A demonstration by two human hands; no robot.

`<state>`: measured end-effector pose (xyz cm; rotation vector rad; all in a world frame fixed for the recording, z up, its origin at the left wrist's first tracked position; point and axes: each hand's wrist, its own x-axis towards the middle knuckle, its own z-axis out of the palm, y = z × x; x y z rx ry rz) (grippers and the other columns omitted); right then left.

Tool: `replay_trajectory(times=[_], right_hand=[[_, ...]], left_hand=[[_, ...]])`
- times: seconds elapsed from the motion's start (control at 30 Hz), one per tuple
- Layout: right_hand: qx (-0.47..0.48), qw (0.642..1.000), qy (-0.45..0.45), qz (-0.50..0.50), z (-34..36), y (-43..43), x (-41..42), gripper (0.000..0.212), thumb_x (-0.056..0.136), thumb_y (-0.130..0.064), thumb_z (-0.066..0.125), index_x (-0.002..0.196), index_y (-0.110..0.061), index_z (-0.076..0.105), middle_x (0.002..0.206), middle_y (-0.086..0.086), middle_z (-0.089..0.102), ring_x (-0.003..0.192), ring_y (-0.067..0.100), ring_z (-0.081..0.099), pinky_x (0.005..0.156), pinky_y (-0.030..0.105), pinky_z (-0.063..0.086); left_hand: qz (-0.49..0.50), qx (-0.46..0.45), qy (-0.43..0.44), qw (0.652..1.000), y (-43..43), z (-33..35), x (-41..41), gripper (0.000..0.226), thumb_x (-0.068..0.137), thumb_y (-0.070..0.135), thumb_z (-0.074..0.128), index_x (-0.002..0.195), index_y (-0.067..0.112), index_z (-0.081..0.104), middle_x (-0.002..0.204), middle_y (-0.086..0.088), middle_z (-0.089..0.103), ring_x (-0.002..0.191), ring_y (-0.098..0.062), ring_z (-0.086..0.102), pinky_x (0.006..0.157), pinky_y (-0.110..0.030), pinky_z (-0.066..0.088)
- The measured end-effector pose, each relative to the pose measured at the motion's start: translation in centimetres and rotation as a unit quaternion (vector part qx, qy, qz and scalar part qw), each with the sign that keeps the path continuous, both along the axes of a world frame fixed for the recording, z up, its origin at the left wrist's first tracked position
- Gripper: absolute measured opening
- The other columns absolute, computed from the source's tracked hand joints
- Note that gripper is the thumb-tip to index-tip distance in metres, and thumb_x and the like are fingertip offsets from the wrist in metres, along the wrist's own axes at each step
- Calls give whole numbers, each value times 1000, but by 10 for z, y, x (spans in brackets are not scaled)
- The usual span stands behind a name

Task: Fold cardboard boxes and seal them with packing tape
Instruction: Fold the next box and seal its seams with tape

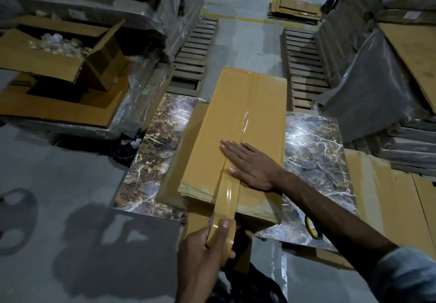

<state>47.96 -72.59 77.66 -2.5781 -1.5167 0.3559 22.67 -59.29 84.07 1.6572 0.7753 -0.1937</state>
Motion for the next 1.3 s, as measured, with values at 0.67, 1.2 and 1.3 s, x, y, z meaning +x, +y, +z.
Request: replay_trajectory(times=[0.67,1.2,1.3], right_hand=[[-3,1000,-18,-4,4,-7,-84,71,110,-56,16,164,-18,-12,172,1,-15,158,12,-16,130,41,0],[-7,986,-104,-132,-6,-20,-31,68,108,-60,9,166,-25,1,173,3,2,160,19,6,128,42,18],[-18,985,-121,-125,-7,-21,-26,73,106,-64,9,166,-23,4,173,5,6,159,20,11,128,42,21]], left_hand=[[-50,20,-31,998,5,-67,27,37,105,53,46,103,24,69,73,2,78,65,-14,73,62,-38,57],[8,64,-75,995,-36,-78,122,50,106,60,39,115,22,70,96,3,76,86,-15,70,81,-40,56],[0,33,-86,996,-35,-85,117,45,108,56,41,118,20,67,80,-2,76,61,-14,72,59,-30,56]])
